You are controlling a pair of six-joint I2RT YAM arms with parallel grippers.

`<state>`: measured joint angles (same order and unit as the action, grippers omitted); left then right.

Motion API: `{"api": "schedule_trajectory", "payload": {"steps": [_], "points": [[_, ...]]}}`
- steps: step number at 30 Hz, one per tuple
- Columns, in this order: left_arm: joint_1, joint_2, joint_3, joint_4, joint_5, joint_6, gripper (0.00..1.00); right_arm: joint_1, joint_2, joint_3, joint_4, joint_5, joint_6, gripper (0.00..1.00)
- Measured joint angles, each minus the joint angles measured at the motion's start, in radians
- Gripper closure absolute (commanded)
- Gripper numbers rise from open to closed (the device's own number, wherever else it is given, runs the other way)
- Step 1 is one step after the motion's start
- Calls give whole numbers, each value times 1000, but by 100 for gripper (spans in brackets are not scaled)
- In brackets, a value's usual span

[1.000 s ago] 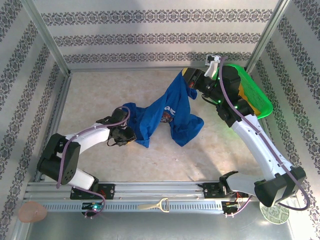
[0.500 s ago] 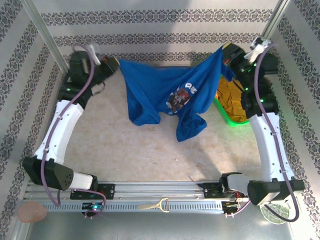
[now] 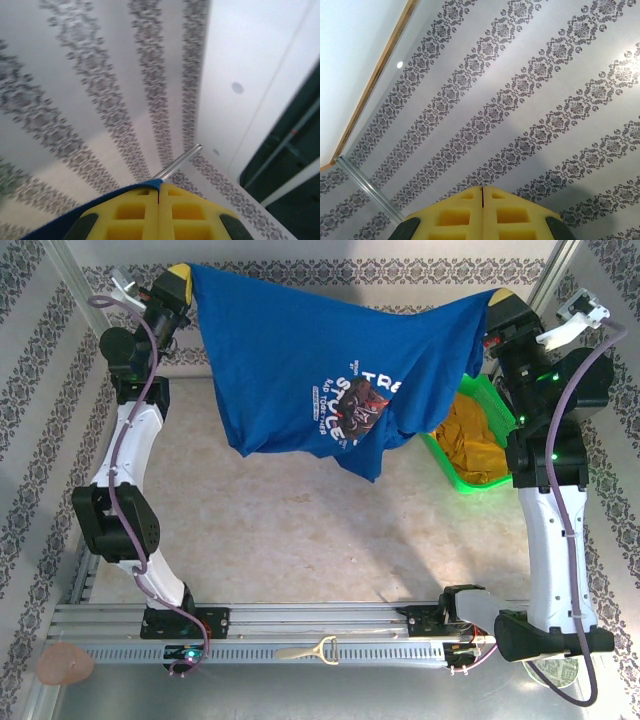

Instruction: Fold the inside-out t-shirt

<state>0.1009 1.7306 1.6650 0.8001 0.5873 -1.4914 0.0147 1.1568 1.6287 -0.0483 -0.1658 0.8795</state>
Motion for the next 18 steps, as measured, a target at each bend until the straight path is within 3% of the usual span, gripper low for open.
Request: {"api": "schedule_trajectory", "payload": {"steps": [9,14,18], "points": [[3,-263,103,-655,-1,365,100,30,0,19,-13,-66,24,100],[3,-335,253,-729,-16,448,100,137,0,115,-39,-80,-18,100],[3,-337,254,-763,-34,481,100,152,-3,132,-30,-76,-44,100]]}}
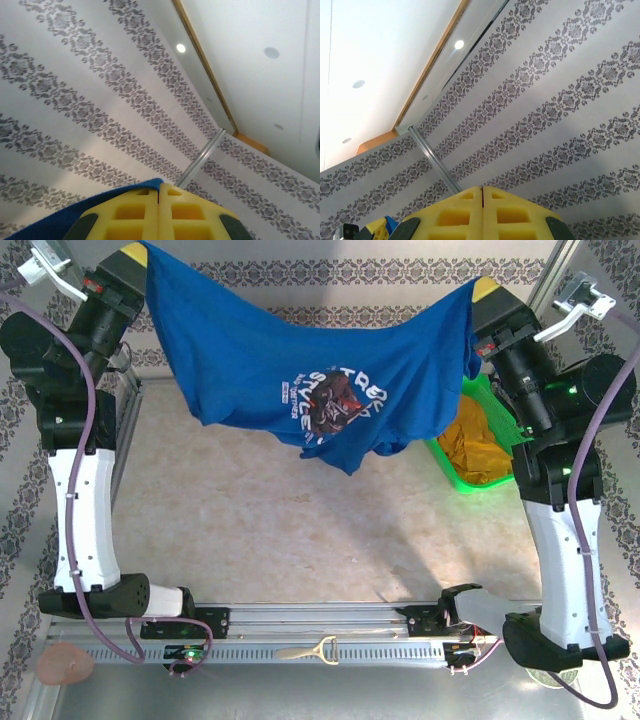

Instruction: Fold the inside-out t-shirt

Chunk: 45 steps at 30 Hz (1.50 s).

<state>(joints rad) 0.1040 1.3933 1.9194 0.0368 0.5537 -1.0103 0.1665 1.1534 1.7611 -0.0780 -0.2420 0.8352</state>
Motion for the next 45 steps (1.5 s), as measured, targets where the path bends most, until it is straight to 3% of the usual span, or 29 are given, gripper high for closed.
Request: {"api": "schedule_trajectory", "payload": {"steps": [11,22,26,29,32,37,40,41,42,43,45], "points": [[1,342,-86,-211,26,21,100,0,180,-76,-39,-24,-1,100],[1,465,427,-325,40,31,100,-34,319,283,-90,-83,-2,100],[1,438,468,-333,42,65,100,-28,298,313,-62,-104,-5,100],[1,339,255,-322,46,102,100,11,213,154,-23,-105,-14,100],[1,182,-139,-276,41,124,100,104,88,-127,1,-84,-33,100],[1,-26,-761,-288,16,174,100,370,-68,-661,-1,4,-39,100],[1,-150,-1006,-363,-19,216,100,570,-99,-910,-33,87,-20,100],[1,-192,-1054,-391,-36,230,93,630,-104,-968,-55,111,-8,83],[1,-233,-1088,-417,-53,245,77,688,-111,-1019,-83,135,5,60],[1,-274,-1110,-435,-74,263,61,727,-122,-1053,-109,156,17,44],[1,-317,-1114,-449,-109,287,44,750,-158,-1082,-164,211,35,33]]}}
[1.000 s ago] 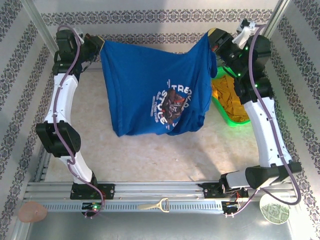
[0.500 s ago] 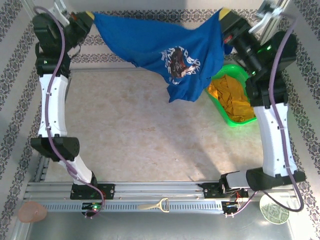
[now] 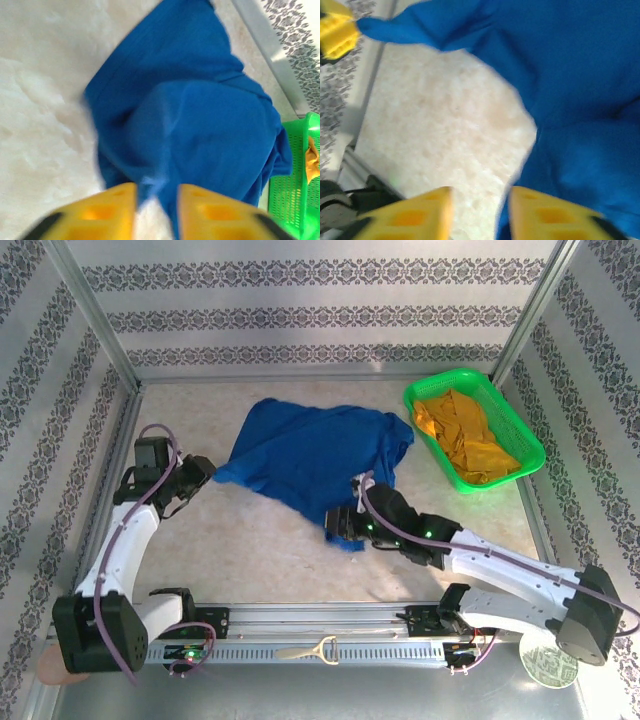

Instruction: Fold the inside-out t-shirt

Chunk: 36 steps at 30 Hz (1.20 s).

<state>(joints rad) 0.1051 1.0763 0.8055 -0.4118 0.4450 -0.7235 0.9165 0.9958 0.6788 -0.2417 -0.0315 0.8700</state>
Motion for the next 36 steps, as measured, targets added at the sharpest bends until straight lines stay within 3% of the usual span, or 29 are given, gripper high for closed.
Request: {"api": "schedule_trajectory", "payload": {"steps": [3,6,10,13,21,28,36], "points": [[0,6,40,0,-44,35,35,-77,-72,7,-28,57,3,33],[0,84,132,0,-73,72,34,-255,-76,58,-33,71,-5,33],[-3,273,316,2,-80,133,34,-450,72,200,-46,67,-34,32],[-22,481,513,-10,-80,193,34,-520,257,359,-71,58,-60,31],[-158,1105,1176,-157,-169,422,33,-548,743,743,-177,66,-96,28],[-188,1323,1261,-242,-268,482,33,-548,1056,1073,-362,122,-115,27],[-191,1408,1405,-277,-352,488,32,-549,1142,1215,-499,193,-119,24]]}}
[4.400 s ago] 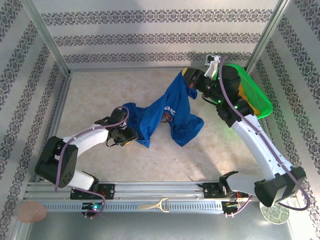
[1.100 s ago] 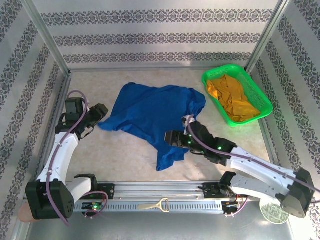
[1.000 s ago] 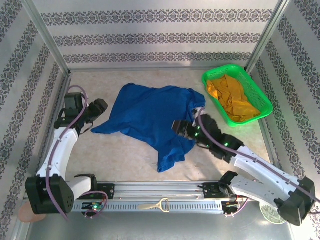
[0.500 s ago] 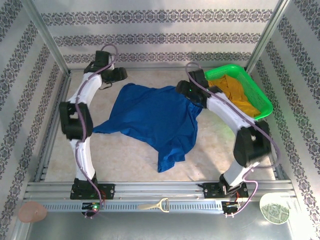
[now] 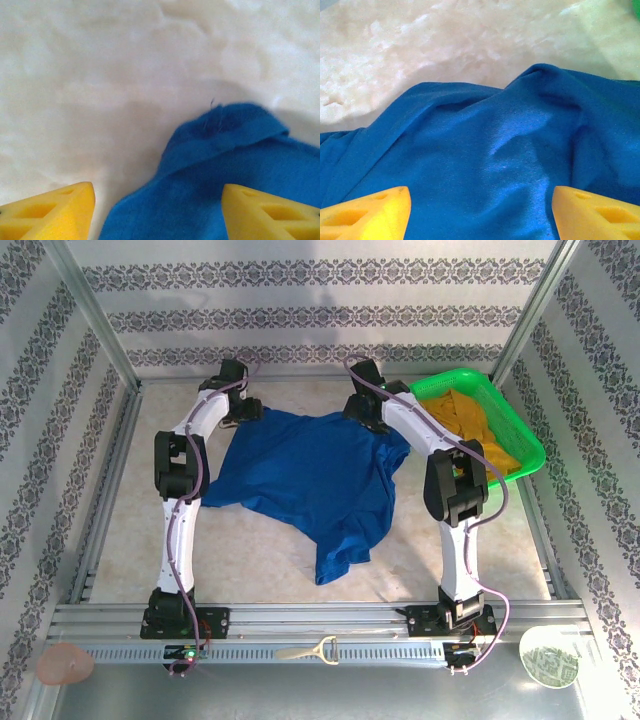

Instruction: Fold the inside-out t-shirt

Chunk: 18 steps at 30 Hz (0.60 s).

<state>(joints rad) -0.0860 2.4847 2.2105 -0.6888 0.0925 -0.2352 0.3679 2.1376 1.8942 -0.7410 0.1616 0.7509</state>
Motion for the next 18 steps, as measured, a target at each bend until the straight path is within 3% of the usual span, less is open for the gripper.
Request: {"api": "schedule_trajectory", "payload": {"steps": [11,14,16,18], "points": [[-13,83,159,0,-23,0,32,-26,100,34,-45,6,1,24],[-18,119,159,-2,-23,1,38,-26,129,50,-49,-6,1,29],[-20,143,169,-10,-34,0,50,-26,141,60,-50,-21,-4,42],[-19,156,206,-25,-42,-5,72,-26,149,68,-49,-40,-10,75]]}}
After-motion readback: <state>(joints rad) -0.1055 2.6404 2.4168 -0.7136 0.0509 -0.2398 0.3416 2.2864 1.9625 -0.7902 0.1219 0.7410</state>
